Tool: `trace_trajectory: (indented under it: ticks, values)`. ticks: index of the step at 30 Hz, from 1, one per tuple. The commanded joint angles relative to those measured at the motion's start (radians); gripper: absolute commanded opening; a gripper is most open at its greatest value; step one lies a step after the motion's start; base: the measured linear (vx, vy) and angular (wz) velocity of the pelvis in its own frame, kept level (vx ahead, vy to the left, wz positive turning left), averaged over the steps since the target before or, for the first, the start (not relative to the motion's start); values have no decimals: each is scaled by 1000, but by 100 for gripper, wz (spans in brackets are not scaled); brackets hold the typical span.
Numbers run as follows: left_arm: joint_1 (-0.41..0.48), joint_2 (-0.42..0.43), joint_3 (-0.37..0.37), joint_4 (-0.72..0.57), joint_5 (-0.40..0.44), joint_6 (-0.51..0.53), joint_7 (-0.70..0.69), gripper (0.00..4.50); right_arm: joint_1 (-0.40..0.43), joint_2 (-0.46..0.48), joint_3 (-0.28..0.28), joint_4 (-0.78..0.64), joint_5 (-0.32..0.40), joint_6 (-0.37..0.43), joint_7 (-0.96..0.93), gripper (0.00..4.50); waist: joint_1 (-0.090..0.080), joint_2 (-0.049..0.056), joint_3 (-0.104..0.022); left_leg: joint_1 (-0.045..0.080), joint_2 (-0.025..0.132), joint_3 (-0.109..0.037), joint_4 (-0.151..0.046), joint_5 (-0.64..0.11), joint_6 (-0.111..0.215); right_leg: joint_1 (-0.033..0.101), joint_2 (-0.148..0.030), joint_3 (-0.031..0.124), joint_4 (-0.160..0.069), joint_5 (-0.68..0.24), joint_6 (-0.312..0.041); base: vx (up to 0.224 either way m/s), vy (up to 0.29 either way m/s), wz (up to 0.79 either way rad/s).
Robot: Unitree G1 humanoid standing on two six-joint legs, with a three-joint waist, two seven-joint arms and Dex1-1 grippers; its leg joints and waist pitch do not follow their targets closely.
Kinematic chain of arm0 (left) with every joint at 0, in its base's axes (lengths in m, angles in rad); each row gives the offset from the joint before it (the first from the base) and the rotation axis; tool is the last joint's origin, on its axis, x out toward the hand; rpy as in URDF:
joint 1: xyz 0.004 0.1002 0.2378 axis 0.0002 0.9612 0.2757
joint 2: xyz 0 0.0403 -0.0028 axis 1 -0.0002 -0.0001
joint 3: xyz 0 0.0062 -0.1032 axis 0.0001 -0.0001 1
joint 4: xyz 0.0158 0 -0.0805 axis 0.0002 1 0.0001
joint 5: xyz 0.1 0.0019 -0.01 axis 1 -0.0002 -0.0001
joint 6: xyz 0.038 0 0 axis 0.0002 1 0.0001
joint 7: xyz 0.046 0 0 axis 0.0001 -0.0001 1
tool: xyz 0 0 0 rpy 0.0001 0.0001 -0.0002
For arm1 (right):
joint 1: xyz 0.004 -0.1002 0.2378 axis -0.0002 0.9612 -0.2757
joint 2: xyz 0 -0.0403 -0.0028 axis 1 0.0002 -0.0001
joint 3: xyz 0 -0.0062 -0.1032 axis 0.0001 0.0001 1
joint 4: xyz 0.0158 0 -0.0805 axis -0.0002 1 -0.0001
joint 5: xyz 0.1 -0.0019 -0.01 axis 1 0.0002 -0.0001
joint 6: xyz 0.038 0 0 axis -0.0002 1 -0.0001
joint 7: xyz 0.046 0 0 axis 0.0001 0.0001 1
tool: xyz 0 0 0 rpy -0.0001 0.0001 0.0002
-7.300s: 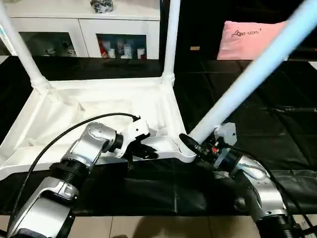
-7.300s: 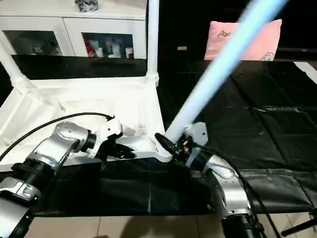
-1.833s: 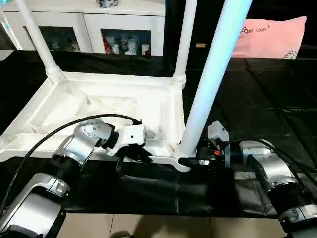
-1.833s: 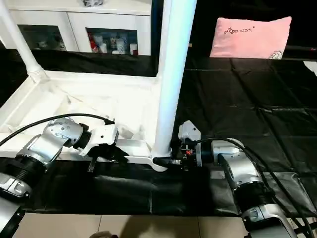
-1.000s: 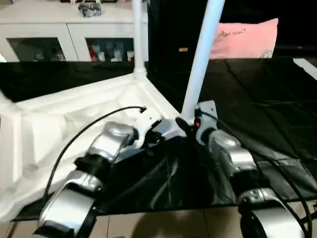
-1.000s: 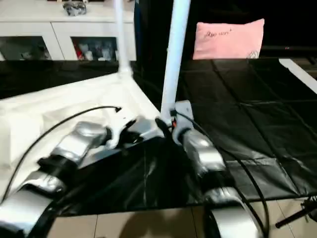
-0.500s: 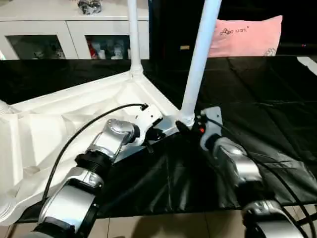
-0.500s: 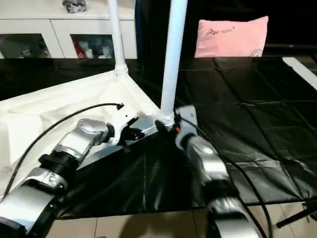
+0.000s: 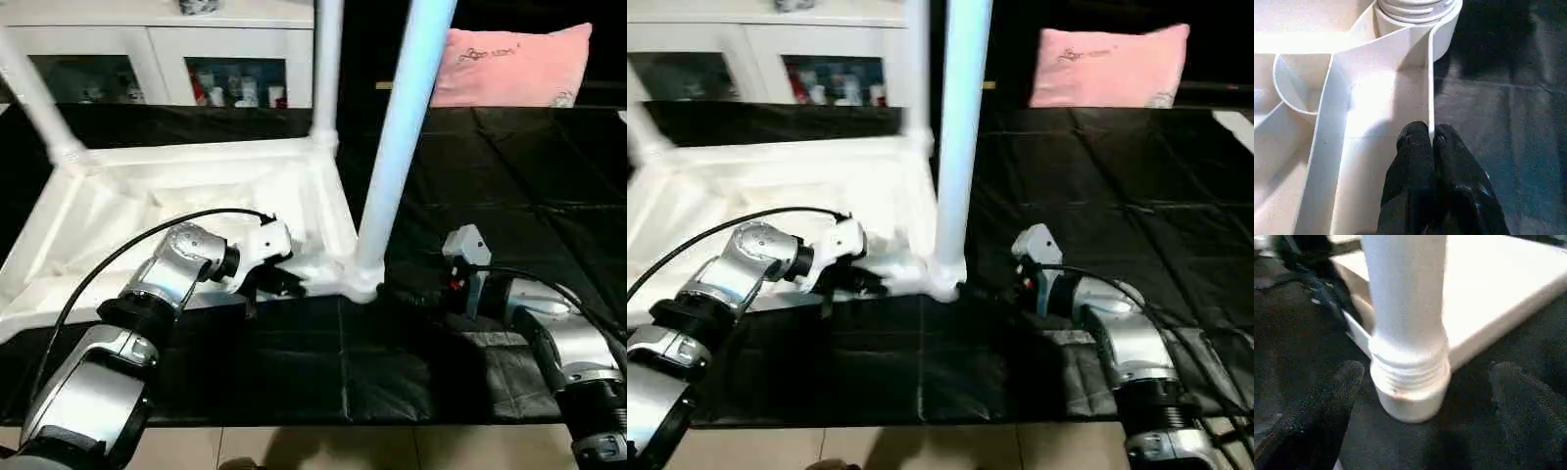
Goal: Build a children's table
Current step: Rotate leg to tighten
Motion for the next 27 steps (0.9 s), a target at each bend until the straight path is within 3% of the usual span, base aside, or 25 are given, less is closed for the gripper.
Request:
trace_trajectory:
  ticks: [1,6,8,13,14,20,27]
  values:
    - [-5,13,-48,8,13,-35,-82,0,-1,-24,27,-21,9,-20,63,447,3,-3,-65,2,45,-7,-53,-100,88,62,-88,51,-60,15,-259,0,0,0]
    - [0,24,-61,-7,6,-71,-156,0,-13,-26,60,-25,4,-32,117,447,7,-1,-67,2,45,-7,-51,-88,88,61,-87,51,-56,35,-258,0,0,0]
    - [10,29,-78,-35,9,-82,-198,0,-40,-11,98,25,-33,-78,132,447,8,-2,-67,3,45,-7,-52,-85,85,59,-88,50,-55,34,-261,0,0,0]
    - [17,27,-90,-62,8,-87,-218,0,-78,18,112,80,-35,-106,161,447,17,-4,-67,5,48,-6,-51,-93,76,58,-88,52,-51,25,-270,0,0,0]
    - [17,27,-91,-65,7,-88,-222,0,-82,22,115,77,-28,-100,174,417,18,-3,-68,4,48,-7,-51,-90,77,58,-88,51,-50,30,-269,0,0,0]
    - [17,27,-94,-73,10,-92,-234,0,-90,19,139,88,-17,-86,219,379,20,-3,-69,4,47,-7,-49,-81,85,58,-88,51,-48,52,-269,0,0,0]
    - [19,30,-99,-78,13,-91,-239,0,-94,21,133,108,-15,-90,244,330,23,-2,-69,3,47,-8,-49,-96,72,59,-88,51,-50,21,-262,0,0,0]
